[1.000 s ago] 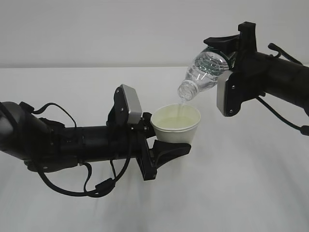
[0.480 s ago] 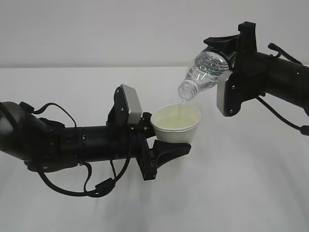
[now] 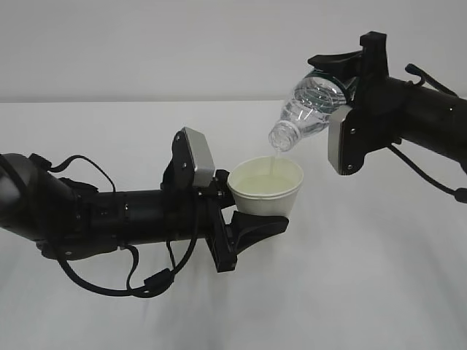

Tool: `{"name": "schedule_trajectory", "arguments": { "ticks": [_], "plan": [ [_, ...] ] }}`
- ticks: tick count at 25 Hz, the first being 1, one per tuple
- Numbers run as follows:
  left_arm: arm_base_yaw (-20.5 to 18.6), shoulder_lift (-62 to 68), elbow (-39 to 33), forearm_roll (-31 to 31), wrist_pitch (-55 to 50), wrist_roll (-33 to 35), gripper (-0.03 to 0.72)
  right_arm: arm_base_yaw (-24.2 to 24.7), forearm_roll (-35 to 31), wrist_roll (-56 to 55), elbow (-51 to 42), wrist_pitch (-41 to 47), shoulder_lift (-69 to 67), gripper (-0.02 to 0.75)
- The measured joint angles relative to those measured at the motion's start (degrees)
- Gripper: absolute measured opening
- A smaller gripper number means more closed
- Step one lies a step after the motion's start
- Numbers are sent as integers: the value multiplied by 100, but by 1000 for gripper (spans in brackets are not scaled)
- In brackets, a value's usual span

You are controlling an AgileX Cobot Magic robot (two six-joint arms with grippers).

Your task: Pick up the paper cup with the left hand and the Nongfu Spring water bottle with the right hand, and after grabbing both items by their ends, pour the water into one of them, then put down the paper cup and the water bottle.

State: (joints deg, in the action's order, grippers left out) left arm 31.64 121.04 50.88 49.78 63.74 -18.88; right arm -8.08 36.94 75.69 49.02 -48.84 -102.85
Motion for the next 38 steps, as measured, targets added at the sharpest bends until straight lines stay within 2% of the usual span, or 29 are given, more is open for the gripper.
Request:
{"name": "schedule_trajectory", "arguments": {
  "ticks": [24,38],
  "plan": [
    [0,0,0,0,0,0,423,0,-1,27,0,-10,127,447],
    [0,0,0,-18,0,0,421,0,-22,-360,-140,1,127,447]
  ]
}}
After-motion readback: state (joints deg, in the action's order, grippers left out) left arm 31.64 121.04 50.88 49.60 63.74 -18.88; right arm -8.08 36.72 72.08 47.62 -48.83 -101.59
